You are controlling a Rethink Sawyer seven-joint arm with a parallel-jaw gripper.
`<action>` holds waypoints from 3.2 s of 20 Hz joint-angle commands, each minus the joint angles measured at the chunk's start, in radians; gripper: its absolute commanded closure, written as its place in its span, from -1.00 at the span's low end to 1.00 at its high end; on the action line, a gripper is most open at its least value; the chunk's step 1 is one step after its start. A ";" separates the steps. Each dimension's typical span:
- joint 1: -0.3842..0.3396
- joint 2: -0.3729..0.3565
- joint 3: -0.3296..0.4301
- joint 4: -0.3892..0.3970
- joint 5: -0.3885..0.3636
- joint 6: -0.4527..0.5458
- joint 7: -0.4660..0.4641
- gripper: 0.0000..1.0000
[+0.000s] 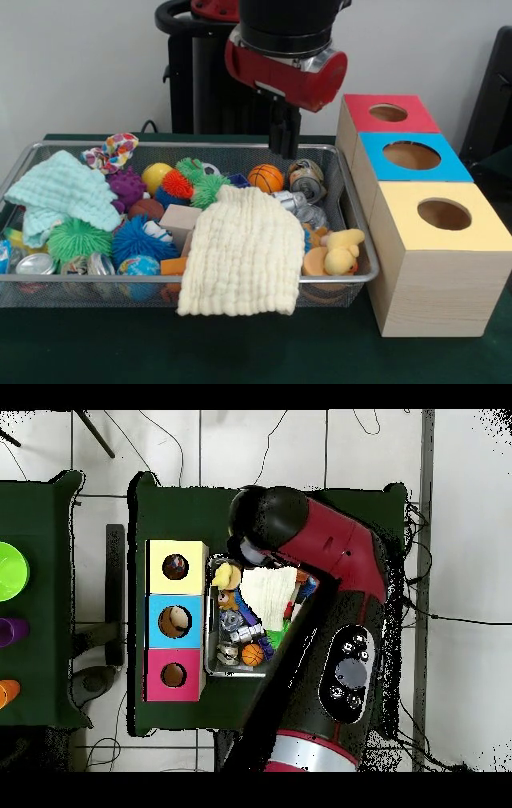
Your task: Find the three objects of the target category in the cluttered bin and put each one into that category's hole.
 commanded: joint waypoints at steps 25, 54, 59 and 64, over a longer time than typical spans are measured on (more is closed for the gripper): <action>-0.201 -0.071 0.295 0.146 -0.174 -0.011 -0.194 1.00; -0.386 -0.190 0.435 0.314 -0.306 -0.081 -0.243 1.00; -0.420 -0.223 0.453 0.343 -0.319 -0.077 -0.251 1.00; -0.466 -0.257 0.478 0.389 -0.329 -0.092 -0.268 1.00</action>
